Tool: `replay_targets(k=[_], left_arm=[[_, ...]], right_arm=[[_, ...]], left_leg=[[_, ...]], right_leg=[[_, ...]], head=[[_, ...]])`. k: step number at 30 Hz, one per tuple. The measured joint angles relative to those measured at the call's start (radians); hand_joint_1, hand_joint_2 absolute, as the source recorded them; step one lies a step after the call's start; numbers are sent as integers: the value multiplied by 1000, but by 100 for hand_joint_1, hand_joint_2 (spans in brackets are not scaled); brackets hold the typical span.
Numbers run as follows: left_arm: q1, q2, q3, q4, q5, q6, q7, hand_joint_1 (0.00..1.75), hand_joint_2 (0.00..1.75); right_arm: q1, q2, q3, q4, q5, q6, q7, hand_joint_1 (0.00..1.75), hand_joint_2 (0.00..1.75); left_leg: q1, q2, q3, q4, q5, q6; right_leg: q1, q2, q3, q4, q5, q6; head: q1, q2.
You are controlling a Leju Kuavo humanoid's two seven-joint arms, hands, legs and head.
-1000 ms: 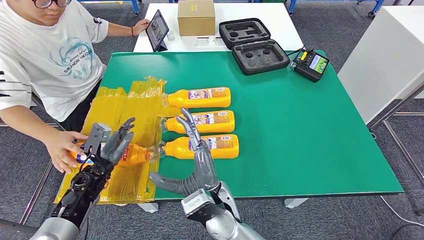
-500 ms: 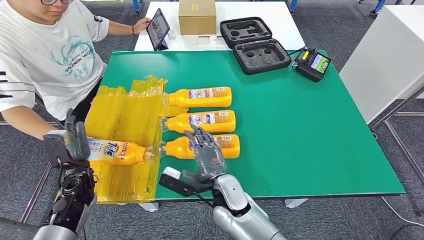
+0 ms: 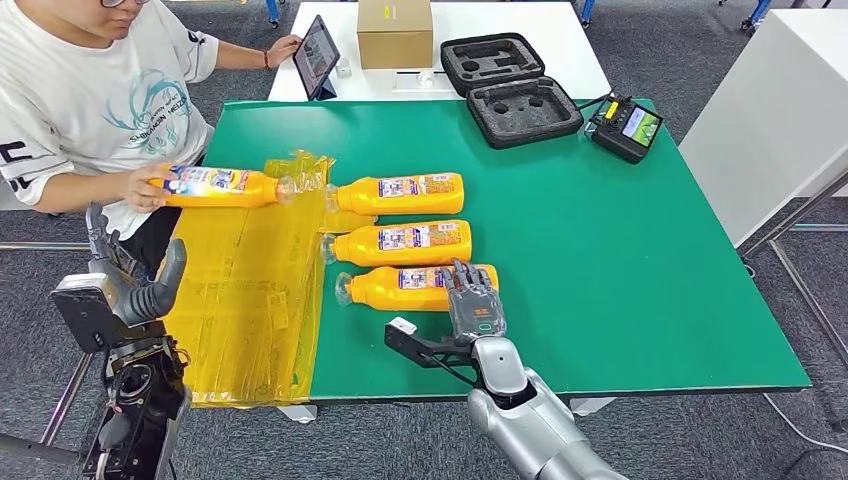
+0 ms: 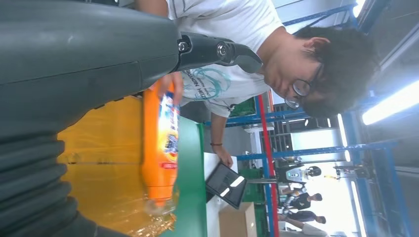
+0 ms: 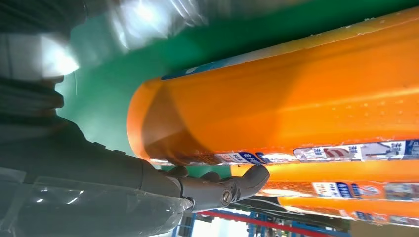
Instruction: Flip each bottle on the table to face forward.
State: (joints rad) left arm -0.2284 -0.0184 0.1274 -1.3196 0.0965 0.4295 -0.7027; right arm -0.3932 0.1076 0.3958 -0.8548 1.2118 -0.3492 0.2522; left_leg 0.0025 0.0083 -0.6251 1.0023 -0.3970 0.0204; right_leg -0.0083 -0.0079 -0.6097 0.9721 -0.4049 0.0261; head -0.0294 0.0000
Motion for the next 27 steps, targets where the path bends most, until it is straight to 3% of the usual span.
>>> replay_targets(k=[8,16,27], left_arm=[[3,-17,0,-19,-8,-3,0,0,175],[-2,-27,-2,-19,-18,-6,0,0,175],[-3,-32,-2,-19,-20,-11,0,0,175]], right_arm=[[-22,2,-27,33,3,10,-8,0,175],[-20,6,-56,23,-43,2,-105,0,175],[-20,9,-62,-2,-51,4,-130,0,175]], left_leg=[[0,0,0,0,1,0],[0,0,0,0,0,0],[0,0,0,0,0,0]], right_leg=[[0,0,0,0,0,0],[0,1,0,0,1,0],[0,1,-1,0,1,0]], head=[[0,0],[0,0],[0,0]])
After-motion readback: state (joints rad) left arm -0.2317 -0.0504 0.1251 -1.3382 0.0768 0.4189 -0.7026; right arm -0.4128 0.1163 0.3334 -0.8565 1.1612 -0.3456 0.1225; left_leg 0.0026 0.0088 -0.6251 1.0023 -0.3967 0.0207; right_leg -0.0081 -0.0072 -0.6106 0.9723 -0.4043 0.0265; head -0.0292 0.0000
